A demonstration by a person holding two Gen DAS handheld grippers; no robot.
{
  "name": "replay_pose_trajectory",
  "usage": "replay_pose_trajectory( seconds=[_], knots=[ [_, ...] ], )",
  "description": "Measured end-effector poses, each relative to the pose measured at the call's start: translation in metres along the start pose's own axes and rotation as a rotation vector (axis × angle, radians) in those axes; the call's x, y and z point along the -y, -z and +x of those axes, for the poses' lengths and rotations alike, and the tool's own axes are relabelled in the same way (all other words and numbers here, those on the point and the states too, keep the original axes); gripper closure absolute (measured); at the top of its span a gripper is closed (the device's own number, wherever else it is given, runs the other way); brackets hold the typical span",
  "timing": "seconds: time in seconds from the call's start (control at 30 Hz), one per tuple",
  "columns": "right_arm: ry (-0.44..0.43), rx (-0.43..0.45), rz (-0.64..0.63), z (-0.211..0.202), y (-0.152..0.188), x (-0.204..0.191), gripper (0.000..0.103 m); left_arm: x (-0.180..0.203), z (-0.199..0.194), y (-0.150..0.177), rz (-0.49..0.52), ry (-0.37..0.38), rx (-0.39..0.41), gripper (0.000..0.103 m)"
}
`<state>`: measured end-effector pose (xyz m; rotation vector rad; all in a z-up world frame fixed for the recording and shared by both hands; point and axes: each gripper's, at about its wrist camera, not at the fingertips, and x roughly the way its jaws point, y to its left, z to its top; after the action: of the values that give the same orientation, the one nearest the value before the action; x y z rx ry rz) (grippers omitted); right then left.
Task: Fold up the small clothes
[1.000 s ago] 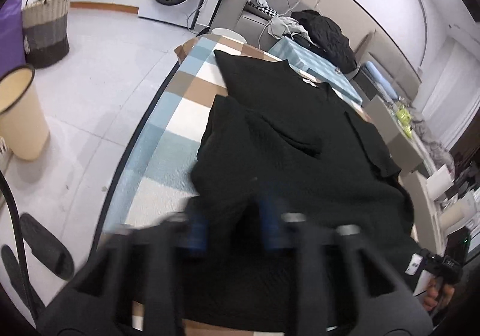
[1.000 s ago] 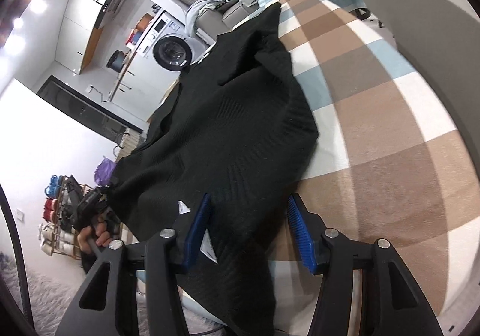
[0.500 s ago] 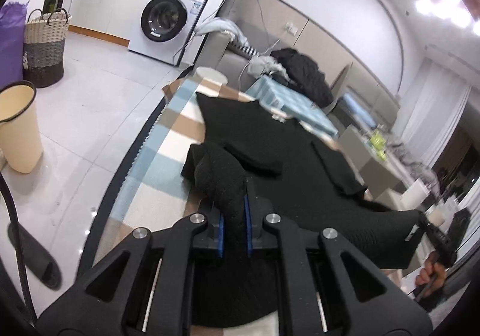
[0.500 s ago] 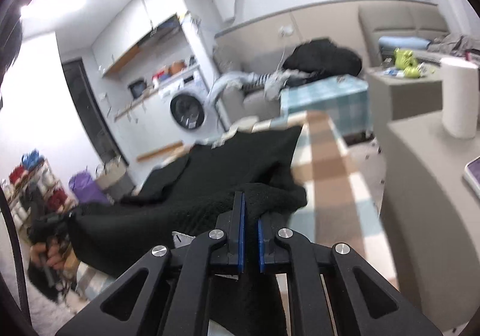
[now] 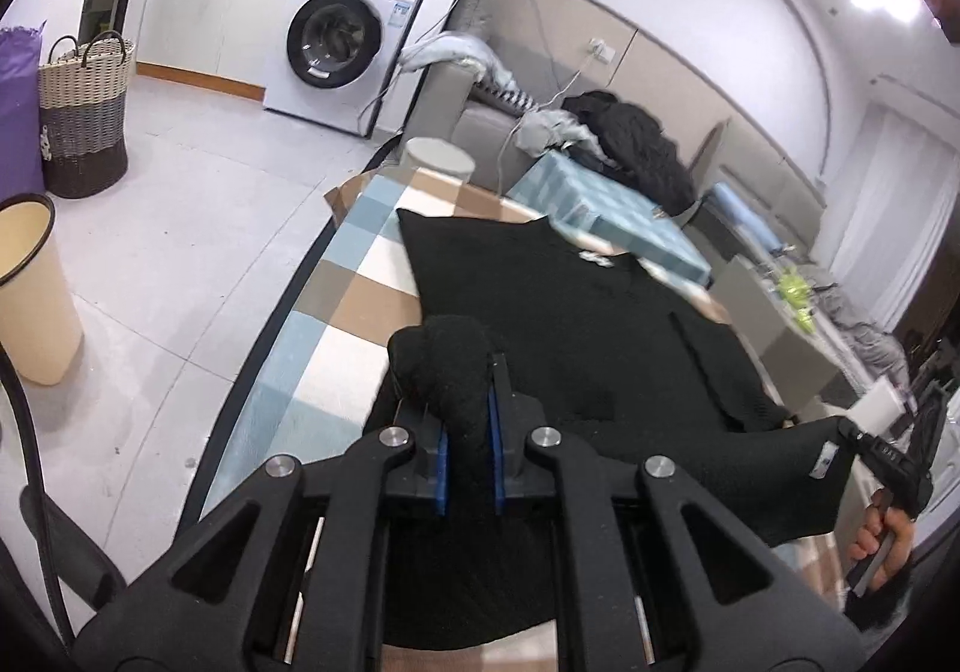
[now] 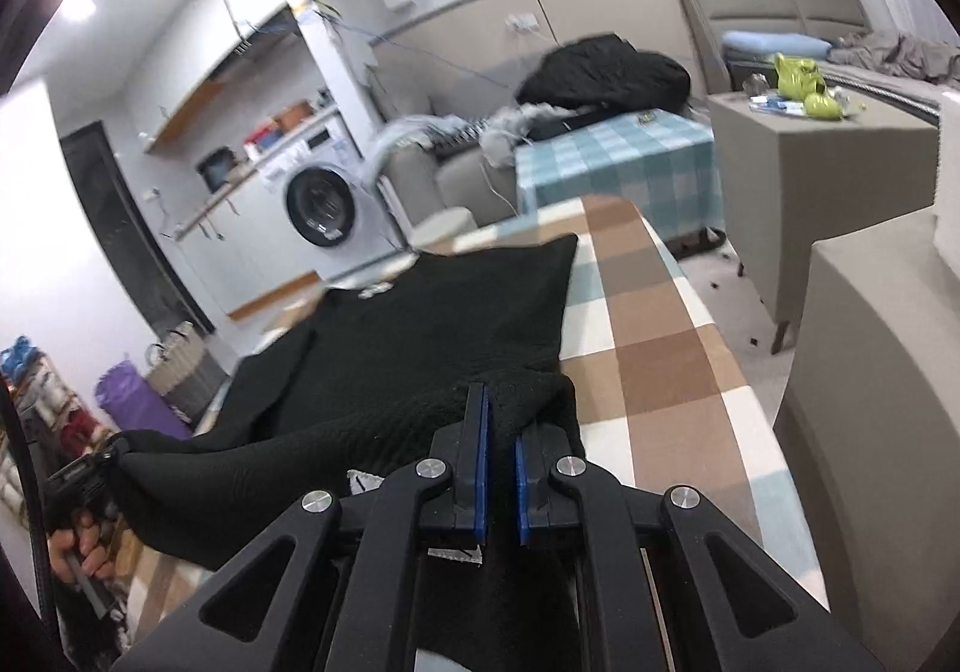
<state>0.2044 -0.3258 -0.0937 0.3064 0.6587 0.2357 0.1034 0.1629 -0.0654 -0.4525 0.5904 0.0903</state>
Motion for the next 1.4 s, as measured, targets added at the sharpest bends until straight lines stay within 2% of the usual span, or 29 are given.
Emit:
replay_pose_trajectory(
  seconds=[0.1,0.2,0.27,0.3,0.33,0.37,0.4,0.47,0.53,0.63,0.73,0.87,0.9,0.97,1.03,1.07,1.17,1.4],
  knots=[
    [0.037,-0.027,0.016,0.028,-0.005,0.005,0.096,-0.005,0.033,-0.004,-0.008,-0.039,-0.046,0.096],
    [0.086,-0.125,0.03,0.055,-0.004,0.015,0.09,-0.012,0.054,-0.002,-0.049,-0.046,-0.097,0.093],
    [0.082,-0.163,0.045,0.057,0.0,0.022,0.081,-0.014,0.057,0.0,-0.059,-0.039,-0.117,0.082],
    [0.042,-0.147,0.053,0.048,0.004,0.028,0.079,-0.016,0.054,0.001,-0.054,-0.059,-0.114,0.067],
    [0.032,-0.133,0.057,0.044,0.006,0.032,0.069,-0.019,0.052,0.003,-0.056,-0.077,-0.112,0.047],
    [0.035,-0.107,0.069,0.034,0.01,0.039,0.054,-0.022,0.05,0.004,-0.067,-0.088,-0.107,0.04],
    [0.03,-0.102,0.078,0.032,0.013,0.043,0.049,-0.028,0.048,0.005,-0.091,-0.087,-0.103,0.032],
    [-0.011,-0.134,0.104,0.035,0.016,0.051,0.048,-0.038,0.05,0.008,-0.144,-0.054,-0.131,0.031],
    [-0.038,-0.164,0.117,0.045,0.017,0.052,0.048,-0.042,0.055,0.011,-0.147,-0.053,-0.149,0.031],
    [-0.066,-0.205,0.113,0.061,0.018,0.041,0.048,-0.04,0.067,0.012,-0.121,-0.077,-0.169,0.031],
    [-0.009,-0.231,0.044,0.076,0.017,0.021,0.048,-0.036,0.076,0.01,-0.114,-0.077,-0.173,0.031],
    [0.026,-0.26,-0.011,0.09,0.015,0.004,0.049,-0.03,0.084,0.009,-0.086,-0.068,-0.184,0.031],
    [0.047,-0.264,-0.027,0.093,0.016,0.002,0.051,-0.029,0.089,0.009,-0.077,-0.065,-0.195,0.036],
    [0.052,-0.278,-0.036,0.099,0.017,0.0,0.067,-0.026,0.095,0.01,-0.074,-0.036,-0.217,0.055],
    [0.064,-0.277,-0.057,0.101,0.02,-0.002,0.074,-0.02,0.103,0.012,-0.049,-0.01,-0.235,0.081],
    [0.065,-0.279,-0.076,0.101,0.021,-0.005,0.078,-0.015,0.106,0.013,-0.024,-0.009,-0.239,0.085],
    [0.061,-0.285,-0.095,0.1,0.025,-0.008,0.085,-0.004,0.11,0.015,0.031,-0.03,-0.238,0.09],
    [0.078,-0.302,-0.134,0.094,0.03,-0.014,0.088,0.003,0.107,0.02,0.065,-0.045,-0.248,0.092]
  ],
)
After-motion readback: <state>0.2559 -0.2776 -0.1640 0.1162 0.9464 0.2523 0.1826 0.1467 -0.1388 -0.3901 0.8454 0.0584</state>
